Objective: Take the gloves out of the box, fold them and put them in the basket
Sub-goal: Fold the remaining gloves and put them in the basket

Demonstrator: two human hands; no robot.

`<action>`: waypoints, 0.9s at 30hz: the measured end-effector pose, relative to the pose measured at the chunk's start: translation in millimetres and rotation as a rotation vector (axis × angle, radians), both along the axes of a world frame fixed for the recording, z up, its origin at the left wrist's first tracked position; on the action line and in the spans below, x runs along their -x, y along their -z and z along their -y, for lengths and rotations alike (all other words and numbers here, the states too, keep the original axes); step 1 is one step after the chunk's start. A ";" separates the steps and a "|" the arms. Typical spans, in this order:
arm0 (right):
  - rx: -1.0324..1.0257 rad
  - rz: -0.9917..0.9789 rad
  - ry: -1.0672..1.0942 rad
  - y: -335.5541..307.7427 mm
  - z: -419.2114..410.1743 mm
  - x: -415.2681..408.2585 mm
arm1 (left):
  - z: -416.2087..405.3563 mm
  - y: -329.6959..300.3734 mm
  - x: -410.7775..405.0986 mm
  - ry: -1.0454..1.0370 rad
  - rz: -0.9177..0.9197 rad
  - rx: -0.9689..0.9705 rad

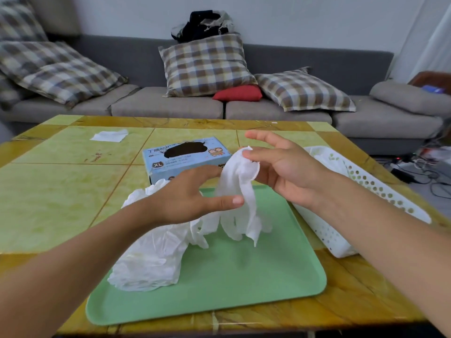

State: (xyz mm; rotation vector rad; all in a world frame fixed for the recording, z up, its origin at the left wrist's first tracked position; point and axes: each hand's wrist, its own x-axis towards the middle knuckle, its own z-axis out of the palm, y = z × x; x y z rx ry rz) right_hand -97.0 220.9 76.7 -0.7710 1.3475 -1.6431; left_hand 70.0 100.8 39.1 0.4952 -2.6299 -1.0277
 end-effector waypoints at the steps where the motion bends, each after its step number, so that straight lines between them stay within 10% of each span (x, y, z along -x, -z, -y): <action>1: 0.001 0.050 -0.005 -2.2 0.8 -0.7 | -4.4 3.0 3.2 0.019 -0.075 -0.024; 6: 0.042 0.219 0.036 -6.9 -0.4 11.2 | -3.9 10.2 11.5 0.121 -0.080 -0.123; 11: 0.112 0.354 -0.031 -3.2 -8.7 26.3 | 30.3 27.2 -4.8 0.047 0.440 0.628; 19: 0.076 -0.998 0.242 0.0 -3.0 27.6 | 43.5 20.9 -22.8 0.043 0.613 0.371; 27: 0.193 -1.513 0.458 -18.1 -6.7 39.8 | 40.4 10.2 -17.3 0.042 0.448 0.479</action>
